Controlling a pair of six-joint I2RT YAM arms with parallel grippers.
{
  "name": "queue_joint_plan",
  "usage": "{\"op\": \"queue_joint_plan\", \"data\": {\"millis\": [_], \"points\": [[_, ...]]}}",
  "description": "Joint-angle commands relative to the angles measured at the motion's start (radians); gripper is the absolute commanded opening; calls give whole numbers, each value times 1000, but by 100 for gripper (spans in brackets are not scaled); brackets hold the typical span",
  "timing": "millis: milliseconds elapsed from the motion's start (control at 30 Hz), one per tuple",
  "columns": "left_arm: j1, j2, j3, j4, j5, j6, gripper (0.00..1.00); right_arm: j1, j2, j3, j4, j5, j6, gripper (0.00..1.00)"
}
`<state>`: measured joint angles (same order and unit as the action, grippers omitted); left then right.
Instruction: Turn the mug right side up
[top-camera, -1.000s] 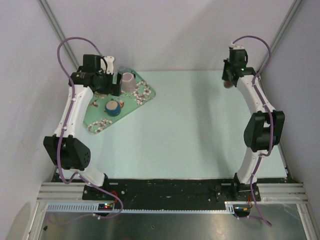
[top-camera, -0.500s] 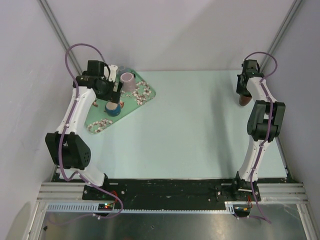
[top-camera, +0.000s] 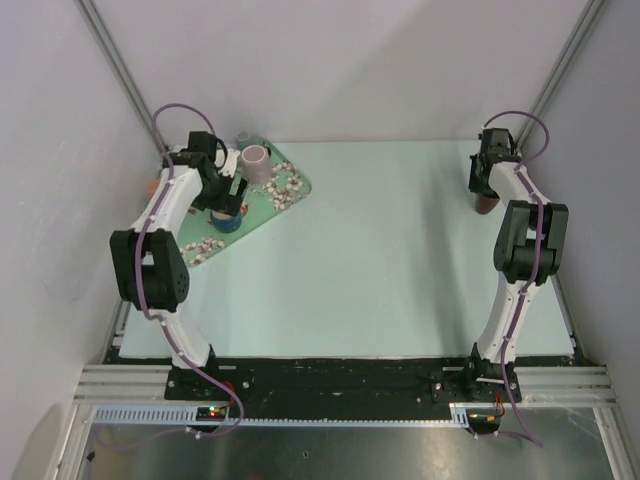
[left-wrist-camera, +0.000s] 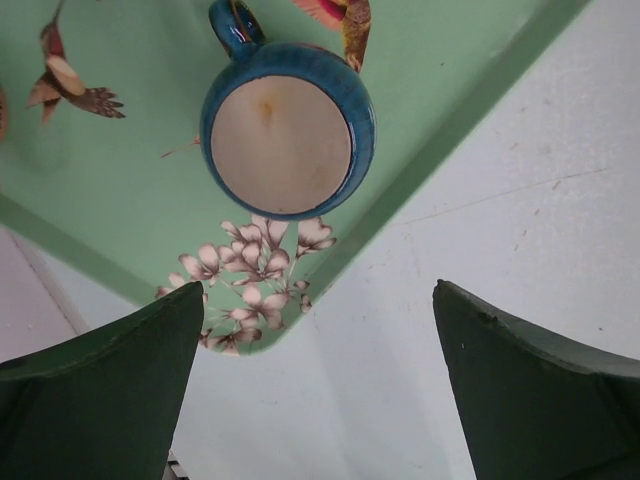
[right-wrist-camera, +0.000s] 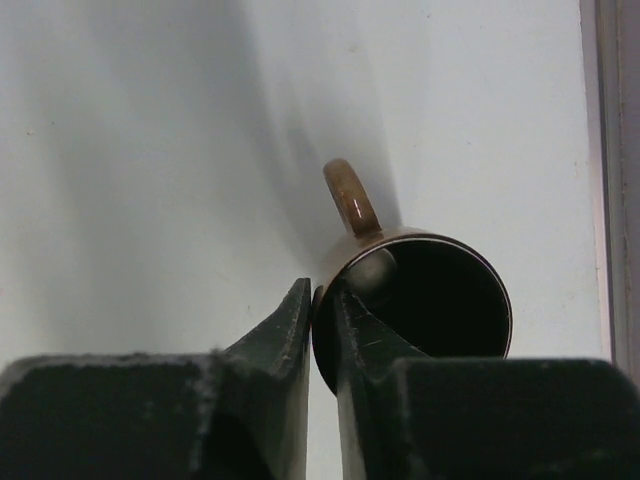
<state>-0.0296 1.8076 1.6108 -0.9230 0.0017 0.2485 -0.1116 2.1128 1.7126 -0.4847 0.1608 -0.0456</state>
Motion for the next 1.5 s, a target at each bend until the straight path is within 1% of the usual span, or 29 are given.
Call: {"op": "queue_joint_plan", "data": {"millis": [0,33,67,100,133,167,200,333,533,733,933,967,1033,1067,1100,1200,1267,1333,1467], "points": [[2,65,43,35,-60,15,100,-3,-38,-38,22,24,-4,30],[2,85,48,43,-75,15,100,-1,-51,-38,23,24,-4,40],[2,101,54,51,-85,15,100,1,-61,-36,23,26,-5,52],[2,122,67,59,-103,15,100,5,-72,-32,19,29,-7,76],[2,139,80,64,-118,14,100,8,-82,-24,14,36,-11,88],[2,163,102,68,-138,14,100,13,-92,-15,5,42,-13,94],[2,181,123,70,-152,13,100,17,-100,-2,-3,47,-15,97],[8,261,209,71,-150,-8,100,39,-138,38,-39,56,-21,99],[26,346,274,70,-36,-85,100,94,-207,53,-80,82,-29,100],[26,396,269,69,5,-105,100,161,-282,19,-75,84,-23,99],[26,415,245,63,18,-100,100,178,-343,-4,-55,52,2,99],[26,414,241,64,19,-96,98,179,-353,-5,-53,47,6,99],[26,411,237,64,24,-88,88,180,-369,-5,-53,36,10,99],[26,408,237,64,29,-85,78,184,-376,-5,-53,34,11,99],[26,406,238,63,36,-84,68,189,-383,-5,-54,32,9,99],[26,379,229,63,58,-85,31,216,-403,-1,-64,46,0,99],[26,354,215,63,78,-91,12,243,-416,0,-70,43,3,99],[26,326,205,62,99,-100,3,275,-430,0,-79,12,21,99],[26,261,192,62,157,-130,0,375,-448,-8,-68,-92,98,100]]}}
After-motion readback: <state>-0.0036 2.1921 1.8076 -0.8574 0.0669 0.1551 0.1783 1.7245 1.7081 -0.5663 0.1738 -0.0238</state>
